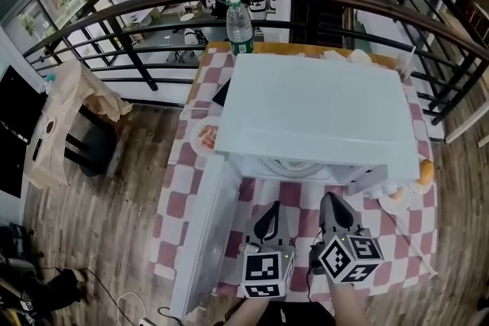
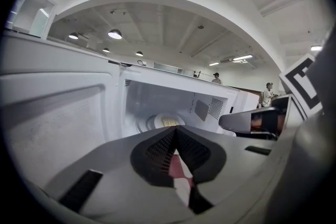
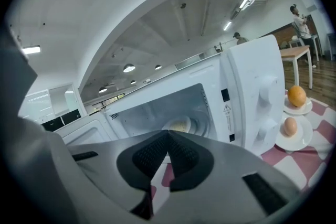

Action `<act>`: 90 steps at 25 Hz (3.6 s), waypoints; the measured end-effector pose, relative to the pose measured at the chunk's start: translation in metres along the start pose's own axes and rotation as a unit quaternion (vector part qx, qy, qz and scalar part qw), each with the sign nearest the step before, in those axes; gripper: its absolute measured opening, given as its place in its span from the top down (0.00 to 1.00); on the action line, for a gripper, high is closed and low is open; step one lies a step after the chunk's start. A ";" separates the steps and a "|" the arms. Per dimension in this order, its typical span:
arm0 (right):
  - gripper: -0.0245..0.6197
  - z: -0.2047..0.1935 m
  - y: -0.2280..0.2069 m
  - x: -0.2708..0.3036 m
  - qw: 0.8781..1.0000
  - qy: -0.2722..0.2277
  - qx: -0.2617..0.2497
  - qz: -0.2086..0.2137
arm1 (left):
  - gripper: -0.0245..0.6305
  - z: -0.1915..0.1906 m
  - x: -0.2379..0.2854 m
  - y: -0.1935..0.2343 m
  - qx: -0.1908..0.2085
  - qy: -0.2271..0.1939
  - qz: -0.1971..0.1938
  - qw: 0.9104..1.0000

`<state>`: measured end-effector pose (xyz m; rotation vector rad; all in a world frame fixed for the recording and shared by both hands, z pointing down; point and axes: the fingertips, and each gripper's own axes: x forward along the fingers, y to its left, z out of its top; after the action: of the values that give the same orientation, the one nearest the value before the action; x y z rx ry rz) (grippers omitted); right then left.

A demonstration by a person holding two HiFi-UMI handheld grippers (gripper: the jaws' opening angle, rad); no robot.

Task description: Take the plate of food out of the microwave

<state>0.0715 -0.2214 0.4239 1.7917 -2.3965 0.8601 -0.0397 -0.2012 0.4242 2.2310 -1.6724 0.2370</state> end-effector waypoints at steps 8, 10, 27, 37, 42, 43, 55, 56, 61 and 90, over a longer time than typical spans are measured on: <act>0.98 -0.007 -0.009 0.023 0.998 0.008 0.063 -0.016 | 0.95 -0.004 0.016 0.008 0.004 0.010 -0.026 1.000; 0.98 -0.008 -0.009 0.028 0.997 0.011 0.080 -0.014 | 0.95 -0.006 0.019 0.010 0.005 0.012 -0.030 0.999; 0.89 -0.028 -0.018 0.078 0.982 0.031 0.185 -0.002 | 0.95 -0.029 0.028 0.021 -0.005 0.032 -0.021 0.999; 0.74 -0.034 -0.024 0.113 0.981 0.054 0.186 -0.001 | 0.95 -0.036 0.034 0.019 -0.010 0.040 -0.012 0.999; 0.71 -0.038 -0.030 0.123 0.980 0.055 0.188 -0.018 | 0.95 -0.039 0.039 0.025 -0.015 0.046 -0.003 0.999; 0.71 -0.039 -0.031 0.125 0.980 0.054 0.191 -0.022 | 0.95 -0.039 0.040 0.026 -0.016 0.046 -0.001 0.999; 0.71 -0.044 -0.039 0.137 0.971 0.058 0.229 -0.032 | 0.95 -0.047 0.043 0.032 -0.028 0.058 0.006 0.998; 0.71 -0.044 -0.038 0.138 0.971 0.060 0.228 -0.032 | 0.95 -0.048 0.043 0.031 -0.027 0.058 0.006 0.998; 0.73 -0.042 -0.038 0.141 0.971 0.059 0.228 -0.036 | 0.95 -0.048 0.043 0.031 -0.026 0.058 0.007 0.998; 0.83 -0.042 -0.034 0.126 0.968 0.045 0.244 -0.033 | 0.95 -0.059 0.034 0.028 -0.024 0.067 0.012 0.997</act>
<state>0.0470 -0.3199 0.5166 1.9035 -2.1854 1.5960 -0.0525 -0.2173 0.4955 2.1123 -1.6170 0.3400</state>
